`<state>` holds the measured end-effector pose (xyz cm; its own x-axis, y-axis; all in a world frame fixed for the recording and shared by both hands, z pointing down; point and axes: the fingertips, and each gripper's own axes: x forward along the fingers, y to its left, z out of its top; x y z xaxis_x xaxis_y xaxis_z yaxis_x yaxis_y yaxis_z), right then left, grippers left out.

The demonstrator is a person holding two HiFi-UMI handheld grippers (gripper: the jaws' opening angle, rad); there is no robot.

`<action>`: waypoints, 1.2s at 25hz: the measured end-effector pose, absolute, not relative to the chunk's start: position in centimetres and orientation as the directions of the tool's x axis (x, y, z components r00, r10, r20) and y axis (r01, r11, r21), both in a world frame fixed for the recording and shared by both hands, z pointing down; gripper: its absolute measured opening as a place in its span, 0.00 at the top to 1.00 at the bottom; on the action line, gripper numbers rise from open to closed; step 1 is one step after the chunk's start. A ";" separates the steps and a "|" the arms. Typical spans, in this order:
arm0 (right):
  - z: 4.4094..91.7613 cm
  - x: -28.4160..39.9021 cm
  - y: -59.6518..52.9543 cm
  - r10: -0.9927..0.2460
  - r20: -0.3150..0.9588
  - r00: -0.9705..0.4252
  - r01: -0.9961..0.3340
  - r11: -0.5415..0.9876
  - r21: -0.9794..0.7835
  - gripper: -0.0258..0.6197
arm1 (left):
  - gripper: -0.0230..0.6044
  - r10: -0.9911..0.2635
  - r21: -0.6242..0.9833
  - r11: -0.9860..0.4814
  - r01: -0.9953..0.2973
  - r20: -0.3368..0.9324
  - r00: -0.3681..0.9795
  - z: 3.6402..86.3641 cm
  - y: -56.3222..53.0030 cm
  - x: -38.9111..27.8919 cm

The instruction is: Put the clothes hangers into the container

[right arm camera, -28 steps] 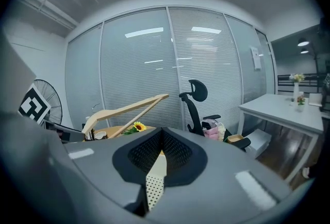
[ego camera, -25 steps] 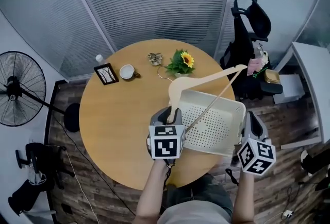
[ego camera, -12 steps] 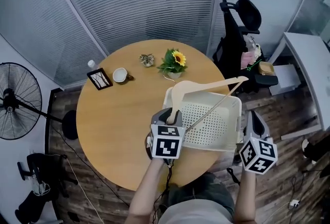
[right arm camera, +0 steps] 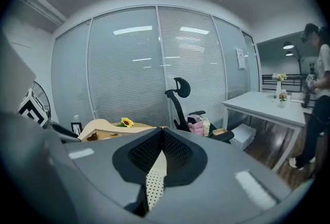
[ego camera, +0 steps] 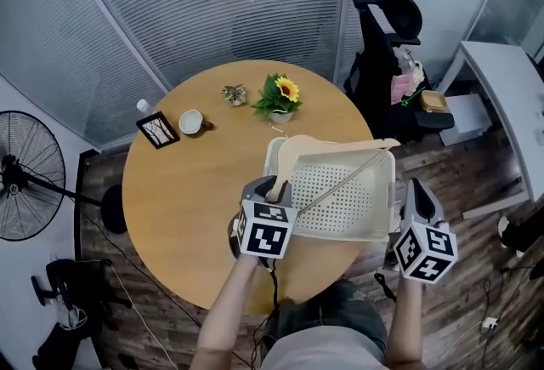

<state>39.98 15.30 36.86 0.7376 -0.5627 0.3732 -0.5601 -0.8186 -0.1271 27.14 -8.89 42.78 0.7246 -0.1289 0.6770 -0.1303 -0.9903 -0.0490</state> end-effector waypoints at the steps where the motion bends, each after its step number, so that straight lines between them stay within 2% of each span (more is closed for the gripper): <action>1: 36.9 39.9 15.2 -0.564 0.374 0.736 -0.561 -0.818 -0.127 0.92 | 0.81 -0.125 -0.052 -0.991 -0.122 0.681 0.721 43.0 -8.8 27.0; 13: 37.5 39.5 15.3 -0.558 0.387 0.734 -0.558 -0.820 -0.126 0.92 | 0.82 -0.092 -0.053 -0.996 -0.078 0.719 0.688 45.1 -8.6 26.0; 14: 37.6 39.5 15.3 -0.558 0.388 0.733 -0.558 -0.820 -0.126 0.92 | 0.84 -0.088 -0.043 -0.996 -0.083 0.713 0.696 45.1 -8.6 26.1; 16: 37.6 39.5 15.3 -0.558 0.389 0.734 -0.557 -0.821 -0.126 0.92 | 0.96 -0.091 -0.035 -0.995 -0.093 0.697 0.711 44.8 -8.5 26.4; 30: 37.9 39.5 14.3 -0.566 0.396 0.723 -0.570 -0.813 -0.120 0.92 | 0.96 -0.089 -0.012 -0.994 -0.113 0.702 0.706 46.0 -8.7 26.7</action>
